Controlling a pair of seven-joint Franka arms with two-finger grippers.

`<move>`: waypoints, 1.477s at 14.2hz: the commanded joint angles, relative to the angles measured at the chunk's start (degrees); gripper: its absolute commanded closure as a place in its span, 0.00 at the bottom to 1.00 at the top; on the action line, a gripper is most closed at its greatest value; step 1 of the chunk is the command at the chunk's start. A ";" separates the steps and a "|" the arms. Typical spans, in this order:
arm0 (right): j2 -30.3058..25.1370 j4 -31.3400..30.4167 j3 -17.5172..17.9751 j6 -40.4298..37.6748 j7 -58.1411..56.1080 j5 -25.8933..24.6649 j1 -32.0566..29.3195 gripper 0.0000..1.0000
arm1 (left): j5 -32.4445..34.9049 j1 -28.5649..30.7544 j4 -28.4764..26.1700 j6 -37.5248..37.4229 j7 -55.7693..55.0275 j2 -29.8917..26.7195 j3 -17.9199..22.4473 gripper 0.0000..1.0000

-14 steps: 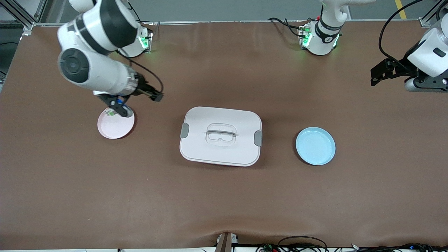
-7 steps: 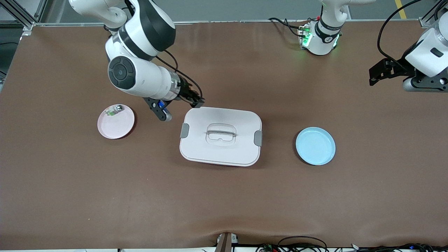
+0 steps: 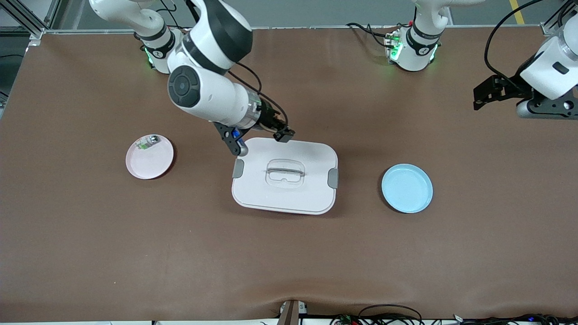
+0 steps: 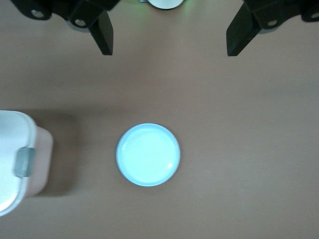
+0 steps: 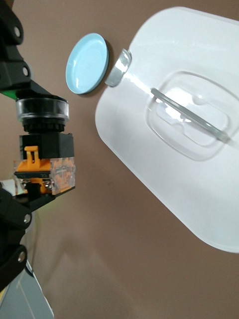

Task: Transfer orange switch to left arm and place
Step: 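Lift the switch with the right gripper and carry it over the box, then hold the switch up while the left gripper reaches toward it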

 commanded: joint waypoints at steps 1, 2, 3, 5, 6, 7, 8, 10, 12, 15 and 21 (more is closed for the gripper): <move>2.42 4.61 -0.51 2.42 5.41 4.41 1.80 0.81 | -6.14 0.05 0.19 0.14 -2.11 -0.27 -1.47 0.00; 2.42 4.61 -0.60 3.83 6.47 8.01 1.98 0.81 | -6.94 0.14 0.19 0.14 -4.57 -0.27 -3.04 0.00; 2.42 4.70 -0.60 4.89 7.01 10.74 2.68 0.81 | -7.91 0.14 0.19 0.14 -7.20 -0.27 -4.45 0.00; 2.42 4.61 -0.60 8.22 9.54 13.74 3.30 0.81 | -11.41 0.22 0.02 0.93 -10.82 -0.18 -7.35 0.00; 2.42 4.61 -0.60 9.89 10.34 15.32 3.65 0.81 | -14.04 0.14 -0.33 1.20 -11.09 0.00 -7.54 0.00; 2.42 4.61 -0.60 11.56 10.70 16.73 4.52 0.81 | -16.50 0.14 -1.56 2.16 -11.27 -0.09 -7.80 0.00; 2.42 4.61 -0.60 12.88 11.14 17.44 5.23 0.81 | -18.44 0.22 -3.13 4.08 -11.53 -0.44 -8.41 0.00; 2.42 4.61 -0.60 14.21 11.23 17.54 5.85 0.81 | -22.22 0.22 -5.69 7.68 -11.79 -1.06 -8.68 0.00; 2.42 4.61 -0.60 14.30 11.32 17.54 6.11 0.81 | -26.53 0.22 -7.71 12.95 -13.55 -1.06 -9.91 0.00; 2.07 4.61 -0.60 14.22 11.93 17.63 6.03 0.80 | -27.77 0.22 -11.05 21.56 -14.08 -0.88 -13.85 0.01; 1.98 4.61 -0.69 14.30 12.81 17.45 6.11 0.80 | -32.42 0.31 -18.35 32.91 -14.08 -2.02 -18.70 0.09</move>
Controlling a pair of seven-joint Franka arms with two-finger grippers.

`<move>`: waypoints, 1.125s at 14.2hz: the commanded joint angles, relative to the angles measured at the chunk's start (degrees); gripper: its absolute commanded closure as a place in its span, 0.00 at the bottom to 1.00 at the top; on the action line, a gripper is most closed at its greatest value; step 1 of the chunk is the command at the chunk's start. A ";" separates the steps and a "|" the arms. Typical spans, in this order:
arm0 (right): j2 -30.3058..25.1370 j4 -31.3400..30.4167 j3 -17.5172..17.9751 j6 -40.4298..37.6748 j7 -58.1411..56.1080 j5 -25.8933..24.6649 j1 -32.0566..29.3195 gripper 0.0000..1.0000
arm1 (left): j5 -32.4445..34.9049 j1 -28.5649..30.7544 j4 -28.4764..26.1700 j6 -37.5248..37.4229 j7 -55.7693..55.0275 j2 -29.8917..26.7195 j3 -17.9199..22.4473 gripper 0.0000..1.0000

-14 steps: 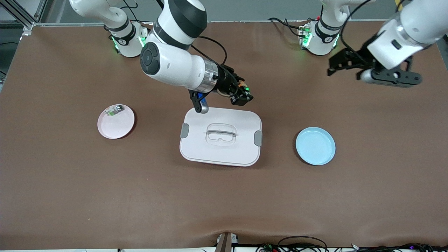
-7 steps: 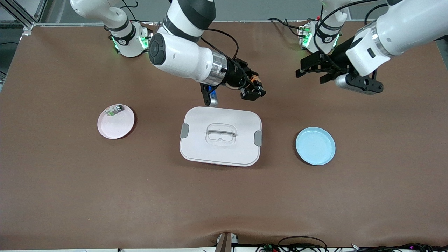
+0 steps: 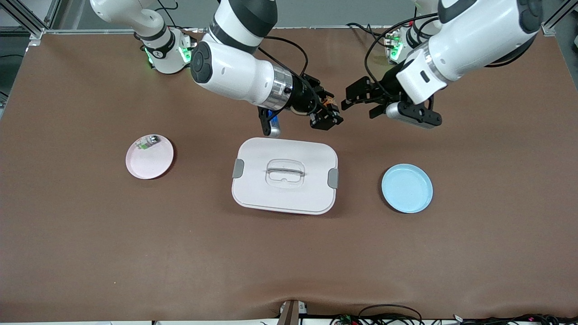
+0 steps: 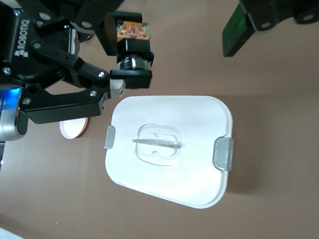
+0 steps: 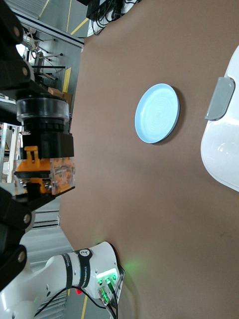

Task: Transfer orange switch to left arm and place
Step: 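Hold the switch up while the left gripper reaches toward it, then grasp the switch with the left gripper while the right gripper opens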

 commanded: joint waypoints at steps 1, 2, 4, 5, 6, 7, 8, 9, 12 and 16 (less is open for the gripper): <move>0.48 1.26 -0.46 0.02 1.16 1.15 0.41 0.80 | -3.43 0.63 -4.00 4.70 -0.10 -2.38 -1.99 0.11; 0.48 1.35 -0.46 0.02 1.25 1.15 0.41 0.80 | -4.22 0.72 -4.97 6.28 -0.10 -2.73 -2.79 0.13; 0.48 1.26 -0.46 0.02 1.69 1.15 0.41 0.80 | -5.11 0.63 -6.38 8.49 -0.10 -2.91 -3.76 0.15; 0.57 1.35 -0.46 0.11 1.60 1.24 0.41 0.80 | -5.11 0.63 -6.56 8.67 -0.10 -2.91 -4.37 0.18; 0.57 1.35 -0.46 0.11 1.60 1.15 0.41 0.80 | -5.11 0.63 -6.65 8.67 -0.10 -2.91 -4.46 0.24; 0.57 1.35 -0.46 0.11 1.60 1.24 0.41 0.80 | -5.11 0.63 -6.65 8.67 -0.10 -2.74 -4.55 0.30; 0.57 1.35 -0.46 0.11 1.60 1.15 0.41 0.80 | -5.11 0.54 -6.65 8.67 -0.19 -2.65 -4.64 0.38; 0.57 1.35 -0.46 0.11 1.60 1.15 0.41 0.80 | -5.11 0.46 -6.82 8.67 -0.45 -2.65 -4.73 0.49; 0.57 1.35 -0.46 0.11 1.60 1.15 0.41 0.80 | -5.11 0.54 -7.00 8.67 -2.47 -2.39 -5.87 0.66; 0.57 1.43 -0.46 0.02 1.60 1.24 0.41 0.80 | -5.11 0.54 -7.00 8.67 -2.65 -2.12 -5.87 0.89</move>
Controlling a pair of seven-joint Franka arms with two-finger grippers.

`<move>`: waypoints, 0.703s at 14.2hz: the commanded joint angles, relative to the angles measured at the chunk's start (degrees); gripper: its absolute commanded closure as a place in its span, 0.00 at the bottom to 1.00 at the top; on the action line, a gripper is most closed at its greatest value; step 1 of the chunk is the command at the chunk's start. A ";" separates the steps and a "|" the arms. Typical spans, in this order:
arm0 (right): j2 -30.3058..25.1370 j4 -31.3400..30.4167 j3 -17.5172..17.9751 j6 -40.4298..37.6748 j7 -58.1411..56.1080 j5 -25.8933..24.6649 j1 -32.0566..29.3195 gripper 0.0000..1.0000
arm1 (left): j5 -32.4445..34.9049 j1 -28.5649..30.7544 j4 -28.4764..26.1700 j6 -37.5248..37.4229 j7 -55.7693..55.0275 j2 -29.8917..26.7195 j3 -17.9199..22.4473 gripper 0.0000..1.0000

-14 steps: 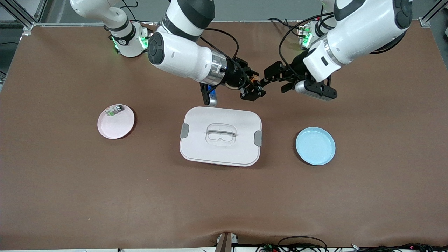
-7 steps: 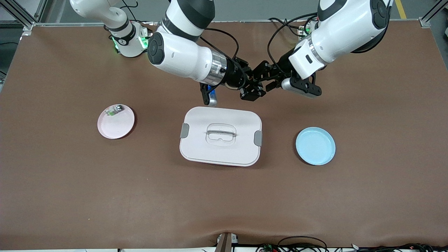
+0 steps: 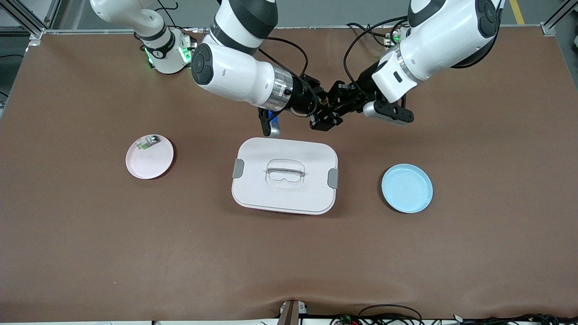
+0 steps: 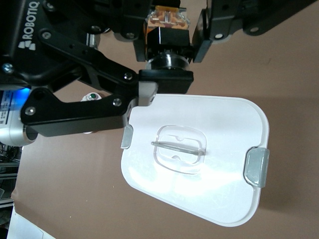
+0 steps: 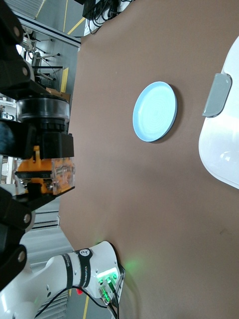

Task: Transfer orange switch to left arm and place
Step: 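Grasp the switch with the left gripper while the right gripper opens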

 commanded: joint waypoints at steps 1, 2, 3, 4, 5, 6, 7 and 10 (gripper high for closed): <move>0.44 1.50 -0.37 0.20 0.85 1.15 0.36 0.79 | -0.76 0.48 -1.51 0.37 -0.12 -1.04 -1.30 1.00; 0.44 1.50 -0.37 0.20 0.85 1.15 0.36 0.78 | -0.67 0.66 -1.51 0.37 -0.12 -1.04 -1.30 1.00; 0.44 1.50 -0.37 0.20 0.85 1.15 0.36 0.77 | -0.67 0.75 -1.42 0.37 -0.12 -1.04 -1.30 1.00; 0.44 1.50 -0.37 0.20 0.85 1.23 0.36 0.68 | -0.58 0.83 -1.34 0.29 -0.12 -0.95 -1.30 1.00; 0.53 1.50 -0.37 0.20 0.85 1.15 0.36 0.63 | -0.58 0.92 -1.33 0.20 -0.12 -0.95 -1.30 1.00; 0.53 1.50 -0.37 0.20 0.85 1.15 0.36 0.45 | -0.23 1.01 -1.25 -0.06 0.05 -0.95 -1.30 1.00; 0.53 1.50 -0.37 0.20 0.85 1.15 0.36 0.33 | -0.06 1.01 -1.16 -0.24 0.23 -0.95 -1.21 1.00; 0.53 1.50 -0.37 0.20 0.94 1.15 0.36 0.00 | 0.12 1.10 -0.98 -0.59 0.49 -0.95 -1.04 1.00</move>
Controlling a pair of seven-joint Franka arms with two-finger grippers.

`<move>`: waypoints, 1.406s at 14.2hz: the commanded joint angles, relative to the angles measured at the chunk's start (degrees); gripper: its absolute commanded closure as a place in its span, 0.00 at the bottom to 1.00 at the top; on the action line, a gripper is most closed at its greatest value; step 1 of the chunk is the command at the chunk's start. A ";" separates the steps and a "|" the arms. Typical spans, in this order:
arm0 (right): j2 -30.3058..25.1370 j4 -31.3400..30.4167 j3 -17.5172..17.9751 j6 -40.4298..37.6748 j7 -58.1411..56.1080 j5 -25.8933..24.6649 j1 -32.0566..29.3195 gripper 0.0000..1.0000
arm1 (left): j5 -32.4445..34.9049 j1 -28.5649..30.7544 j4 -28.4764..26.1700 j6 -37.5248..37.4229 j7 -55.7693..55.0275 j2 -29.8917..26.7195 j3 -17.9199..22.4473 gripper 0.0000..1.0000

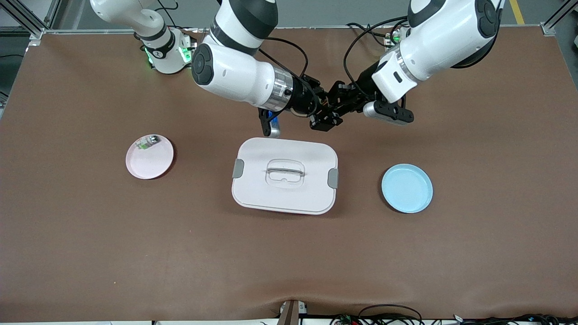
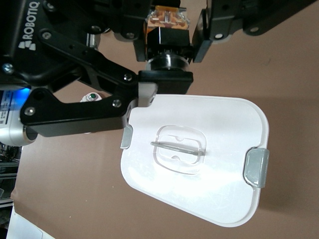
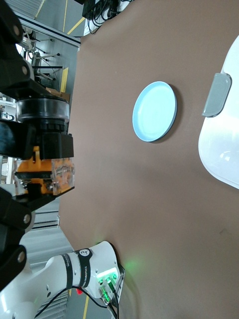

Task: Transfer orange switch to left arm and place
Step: 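Grasp the switch with the left gripper while the right gripper opens, then carry the switch to the blue plate while the right gripper withdraws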

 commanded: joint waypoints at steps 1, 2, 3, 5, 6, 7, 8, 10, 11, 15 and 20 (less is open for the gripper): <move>0.48 1.49 -0.38 0.16 0.90 1.14 0.36 0.00 | 0.20 1.05 -0.76 -0.98 0.62 -0.95 -0.76 1.00; 0.48 1.49 -0.38 0.16 0.90 1.06 0.44 0.00 | 0.72 1.23 -0.67 -1.59 0.62 -0.95 -0.67 1.00; 0.48 1.49 -0.38 0.08 0.82 0.97 0.45 0.00 | 2.55 1.75 -0.15 -2.21 0.62 -0.95 -0.67 1.00; 0.48 1.49 -0.38 0.16 0.82 0.97 0.45 0.00 | 5.81 2.19 1.00 -5.10 0.71 -0.95 -0.58 1.00; 0.48 1.49 -0.38 0.08 0.82 0.97 0.45 0.00 | 7.74 3.68 1.44 -6.77 1.23 -0.95 -0.58 1.00; 0.48 1.49 -0.38 0.08 0.82 0.97 0.45 0.00 | 10.19 4.82 1.70 -8.87 3.06 -1.04 -0.67 1.00; 0.48 1.49 -0.38 0.08 0.82 0.97 0.45 0.00 | 12.39 5.88 2.23 -11.07 5.35 -1.04 -0.58 1.00; 0.22 1.49 -0.38 -0.01 0.82 0.71 0.36 0.00 | 17.40 8.60 2.14 -14.42 10.79 -1.04 -0.58 1.00; 0.05 1.49 -0.47 -0.10 0.73 0.53 0.27 0.00 | 20.65 9.48 2.06 -15.21 14.38 -0.87 -0.67 1.00; -3.20 1.14 -0.64 -3.94 -0.06 -6.04 -0.43 0.00 | 32.95 11.34 1.09 -15.22 26.70 2.20 -0.67 1.00; -8.91 0.97 -0.99 -20.79 -5.31 -17.65 -2.62 0.00 | 44.75 11.25 1.09 -10.84 37.25 9.31 -0.75 1.00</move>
